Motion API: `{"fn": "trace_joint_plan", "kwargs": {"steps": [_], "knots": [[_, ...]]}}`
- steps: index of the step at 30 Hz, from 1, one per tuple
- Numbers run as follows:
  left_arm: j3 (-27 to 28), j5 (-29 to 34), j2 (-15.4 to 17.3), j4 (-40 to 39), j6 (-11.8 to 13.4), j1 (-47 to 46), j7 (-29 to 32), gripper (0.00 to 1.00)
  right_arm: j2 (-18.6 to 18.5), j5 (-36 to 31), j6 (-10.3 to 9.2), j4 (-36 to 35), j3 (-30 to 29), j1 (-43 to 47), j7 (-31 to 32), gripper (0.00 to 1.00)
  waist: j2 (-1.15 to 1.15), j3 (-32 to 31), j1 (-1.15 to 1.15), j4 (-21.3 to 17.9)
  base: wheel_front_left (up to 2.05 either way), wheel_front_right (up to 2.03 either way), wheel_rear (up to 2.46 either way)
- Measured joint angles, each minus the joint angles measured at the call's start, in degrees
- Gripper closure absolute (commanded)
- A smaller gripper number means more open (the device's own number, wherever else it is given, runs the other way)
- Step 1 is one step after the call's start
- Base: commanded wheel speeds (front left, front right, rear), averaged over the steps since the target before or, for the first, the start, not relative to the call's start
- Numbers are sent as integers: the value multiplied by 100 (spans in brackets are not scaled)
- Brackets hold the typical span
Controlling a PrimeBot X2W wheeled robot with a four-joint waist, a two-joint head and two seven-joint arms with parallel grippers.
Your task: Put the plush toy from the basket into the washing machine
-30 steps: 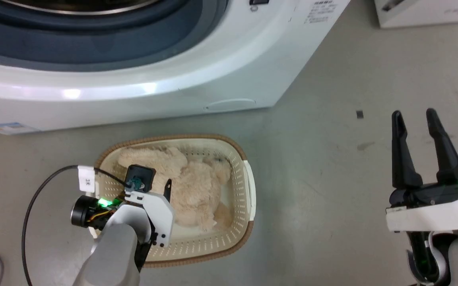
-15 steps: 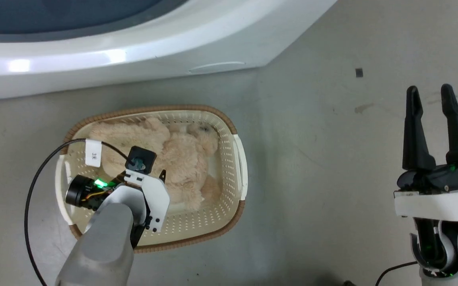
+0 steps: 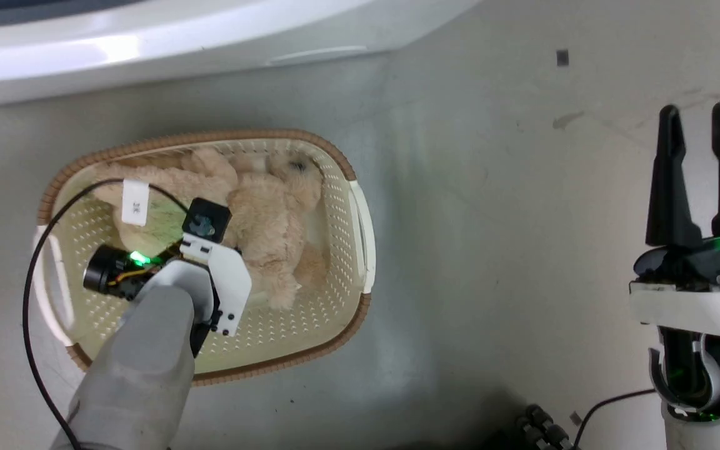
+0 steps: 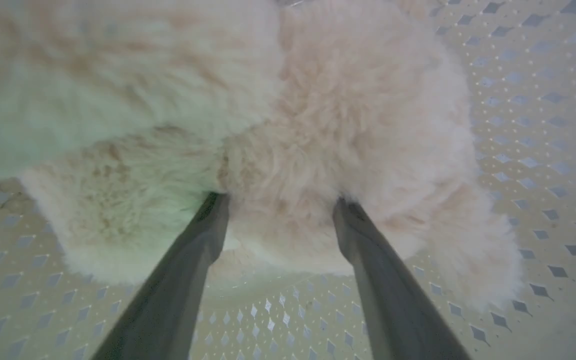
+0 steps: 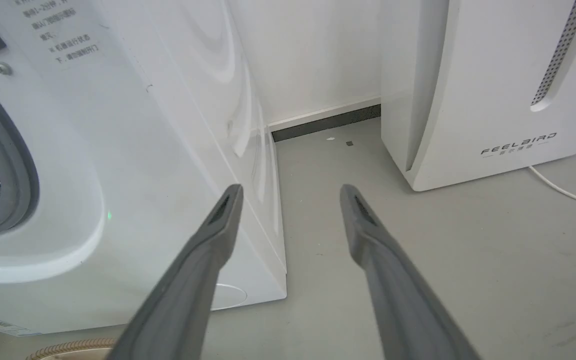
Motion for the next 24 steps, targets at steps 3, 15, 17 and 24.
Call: {"fn": "trace_joint_plan", "kwargs": {"steps": [3, 15, 17, 24], "knots": [[-133, 33, 34, 157, 0, -167, 3, 0, 0, 59, 0, -14, 7, -69, -44, 0, 0, 149, 0, -50, 0, 0, 0], [-417, 13, 87, 782, -2, -774, 109, 0, 0, 313, 0, -105, 14, -321, -193, 0, 0, 648, -1, -166, 0, 0, 0], [-516, 21, 123, 881, -14, -861, 154, 75, 0, 349, 0, -127, 14, -369, -219, 0, 0, 705, -1, -187, 0, 0, 0], [-691, -81, 148, 1262, -127, -1125, 221, 100, 0, 454, 0, -200, 9, -471, -296, 0, 0, 843, -1, -247, 0, 0, 0]]}}
